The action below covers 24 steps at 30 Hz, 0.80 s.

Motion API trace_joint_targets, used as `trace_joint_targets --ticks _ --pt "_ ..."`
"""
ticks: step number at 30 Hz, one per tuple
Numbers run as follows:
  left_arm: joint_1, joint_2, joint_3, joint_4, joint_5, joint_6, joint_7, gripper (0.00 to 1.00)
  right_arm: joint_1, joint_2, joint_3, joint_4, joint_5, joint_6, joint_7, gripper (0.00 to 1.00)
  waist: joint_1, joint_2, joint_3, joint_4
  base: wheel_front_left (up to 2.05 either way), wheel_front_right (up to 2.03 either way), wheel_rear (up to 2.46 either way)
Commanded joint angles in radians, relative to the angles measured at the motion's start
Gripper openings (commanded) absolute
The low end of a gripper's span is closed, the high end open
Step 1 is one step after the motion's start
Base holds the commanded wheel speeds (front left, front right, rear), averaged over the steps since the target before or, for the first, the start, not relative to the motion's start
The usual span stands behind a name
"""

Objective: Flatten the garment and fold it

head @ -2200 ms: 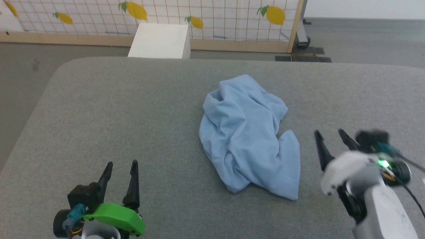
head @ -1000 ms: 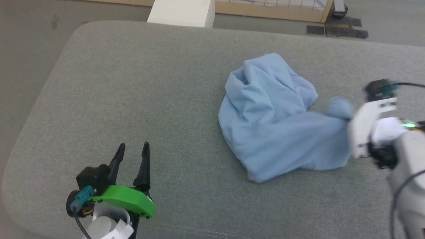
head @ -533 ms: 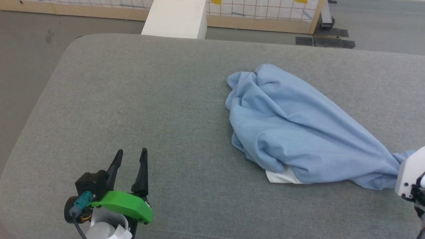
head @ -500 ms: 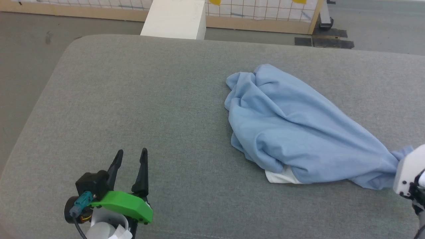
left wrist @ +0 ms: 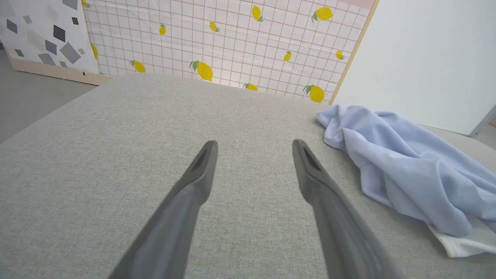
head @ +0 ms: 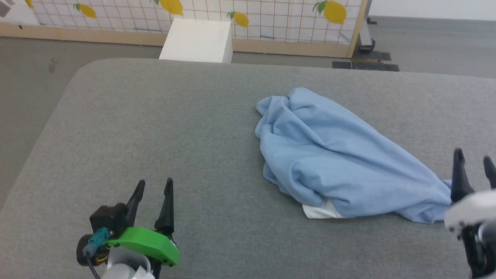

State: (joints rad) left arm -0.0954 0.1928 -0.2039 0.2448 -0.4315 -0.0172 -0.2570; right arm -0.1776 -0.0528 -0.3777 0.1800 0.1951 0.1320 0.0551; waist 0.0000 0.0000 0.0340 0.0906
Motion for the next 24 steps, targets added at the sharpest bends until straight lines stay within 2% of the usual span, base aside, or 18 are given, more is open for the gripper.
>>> trace_joint_targets --ticks 1,6,13,17,21,24 --pt "0.015 0.003 0.001 0.0 -0.008 0.004 -0.003 1.0 0.043 0.001 0.007 -0.017 0.012 -0.001 -0.04 1.0 0.0 0.0 -0.005 -0.007 0.0 0.0 0.0" --pt "0.019 0.004 0.001 -0.006 -0.005 0.019 -0.002 1.0 0.154 0.002 0.051 -0.015 0.082 -0.001 -0.153 1.0 0.0 0.0 -0.007 -0.029 0.0 0.0 0.0" --pt "-0.013 -0.007 -0.009 -0.002 0.005 0.039 0.004 1.0 0.189 0.002 0.105 0.011 0.118 -0.001 -0.196 1.0 0.0 0.0 -0.009 -0.074 0.0 0.0 0.0" --pt "-0.119 -0.028 -0.034 0.031 0.007 0.034 0.052 1.0 0.176 0.002 0.126 0.008 0.12 -0.001 -0.2 1.0 0.0 0.0 0.006 -0.101 0.0 0.0 0.0" --pt "-0.295 -0.059 -0.059 0.107 -0.007 0.01 0.128 1.0 0.144 0.002 0.155 -0.007 0.118 -0.001 -0.193 1.0 0.0 0.0 0.046 -0.145 0.0 0.0 0.0" --pt "-0.45 -0.077 -0.085 0.211 -0.02 -0.001 0.26 1.0 0.113 0.003 0.176 -0.018 0.122 -0.001 -0.189 1.0 0.0 0.0 0.086 -0.188 0.0 0.0 0.0"
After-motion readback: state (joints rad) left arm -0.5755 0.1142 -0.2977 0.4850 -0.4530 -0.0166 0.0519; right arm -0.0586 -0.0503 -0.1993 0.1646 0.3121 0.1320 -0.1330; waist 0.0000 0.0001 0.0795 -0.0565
